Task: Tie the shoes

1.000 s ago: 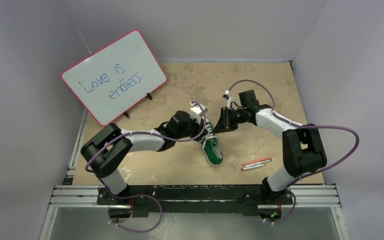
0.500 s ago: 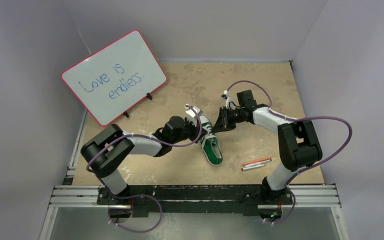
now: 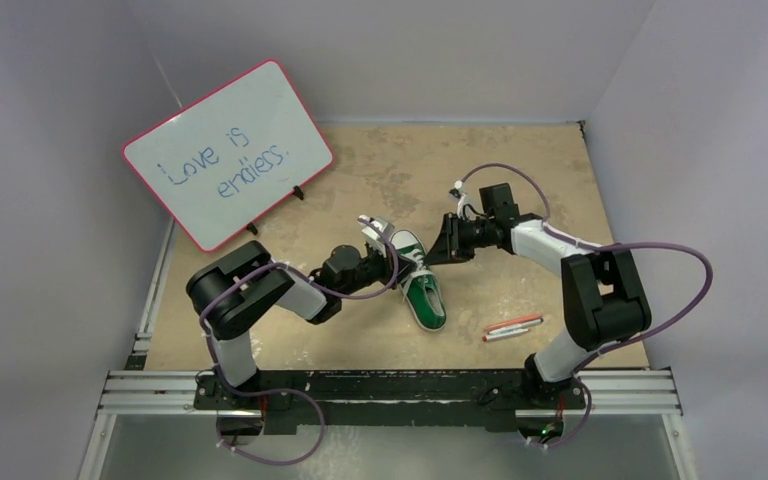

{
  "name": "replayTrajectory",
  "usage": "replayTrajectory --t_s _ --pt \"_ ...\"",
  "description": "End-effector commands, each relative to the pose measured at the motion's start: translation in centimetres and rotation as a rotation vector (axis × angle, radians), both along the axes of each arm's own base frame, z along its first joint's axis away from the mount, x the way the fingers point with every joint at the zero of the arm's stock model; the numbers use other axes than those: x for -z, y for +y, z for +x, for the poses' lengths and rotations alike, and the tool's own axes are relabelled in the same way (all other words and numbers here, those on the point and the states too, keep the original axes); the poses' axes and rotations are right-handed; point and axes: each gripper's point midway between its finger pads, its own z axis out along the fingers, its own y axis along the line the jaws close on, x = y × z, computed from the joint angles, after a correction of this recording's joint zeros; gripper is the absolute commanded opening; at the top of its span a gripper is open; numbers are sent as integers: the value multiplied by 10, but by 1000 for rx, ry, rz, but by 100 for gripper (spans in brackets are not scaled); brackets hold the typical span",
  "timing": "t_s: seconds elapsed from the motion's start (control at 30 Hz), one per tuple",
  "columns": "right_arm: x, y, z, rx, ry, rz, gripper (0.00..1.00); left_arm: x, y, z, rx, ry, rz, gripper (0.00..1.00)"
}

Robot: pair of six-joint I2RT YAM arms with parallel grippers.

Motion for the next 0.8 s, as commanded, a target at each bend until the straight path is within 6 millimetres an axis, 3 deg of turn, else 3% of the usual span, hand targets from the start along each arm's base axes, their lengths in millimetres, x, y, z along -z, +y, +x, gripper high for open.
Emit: replayTrajectory --t_s 0.0,0.2,0.43,0.77 --pt "-14 7 1 -24 -30 86 28 -36 -5 0 2 -64 -157 0" --pt "-14 15 -3 -94 -38 162 28 -33 -5 -4 14 -49 -164 0" --pt "-11 20 -4 -126 -24 203 21 -33 -5 -5 20 -33 -176 0" --pt "-9 23 -10 -144 7 249 24 -34 -9 -6 36 -20 -200 0"
